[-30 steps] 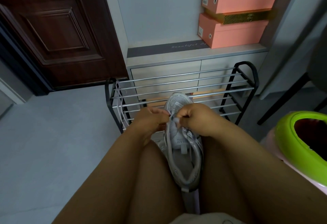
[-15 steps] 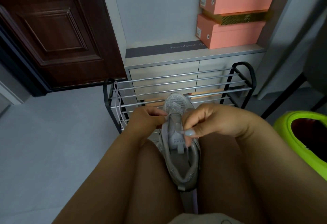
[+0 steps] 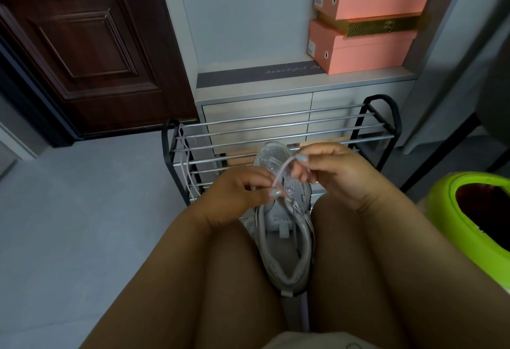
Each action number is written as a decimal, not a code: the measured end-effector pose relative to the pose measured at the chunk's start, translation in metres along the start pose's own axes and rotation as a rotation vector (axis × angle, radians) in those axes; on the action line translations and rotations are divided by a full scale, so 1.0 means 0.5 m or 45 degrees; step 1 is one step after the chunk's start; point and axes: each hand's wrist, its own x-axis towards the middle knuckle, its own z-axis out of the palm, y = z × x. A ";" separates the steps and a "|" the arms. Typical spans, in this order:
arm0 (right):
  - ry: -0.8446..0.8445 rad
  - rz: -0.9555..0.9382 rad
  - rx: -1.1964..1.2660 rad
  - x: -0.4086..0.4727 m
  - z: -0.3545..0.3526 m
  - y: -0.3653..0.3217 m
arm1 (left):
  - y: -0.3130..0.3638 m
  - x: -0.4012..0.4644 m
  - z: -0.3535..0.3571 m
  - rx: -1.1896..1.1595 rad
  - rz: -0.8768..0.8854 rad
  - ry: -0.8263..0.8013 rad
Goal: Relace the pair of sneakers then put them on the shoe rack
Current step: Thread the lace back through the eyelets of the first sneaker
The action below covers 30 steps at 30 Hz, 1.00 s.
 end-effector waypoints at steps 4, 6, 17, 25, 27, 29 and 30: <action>0.062 0.061 -0.166 -0.001 0.007 -0.001 | 0.007 0.000 0.008 0.117 0.180 -0.069; 0.088 0.128 -0.393 0.004 0.018 0.000 | 0.008 -0.004 0.014 0.216 0.267 -0.084; 0.122 0.612 -0.658 0.047 0.067 -0.003 | -0.001 -0.038 0.013 -0.278 0.119 0.102; 0.233 0.628 -0.461 0.048 0.072 0.014 | -0.035 0.030 -0.022 -0.440 -1.246 0.601; 0.226 0.617 -0.483 0.047 0.072 0.014 | -0.067 0.059 -0.029 -0.341 -1.434 0.291; 0.197 0.589 -0.478 0.047 0.072 0.016 | -0.096 0.084 -0.023 -0.439 -1.518 0.023; 0.182 0.575 -0.493 0.046 0.071 0.015 | -0.107 0.095 -0.017 -0.550 -1.526 0.001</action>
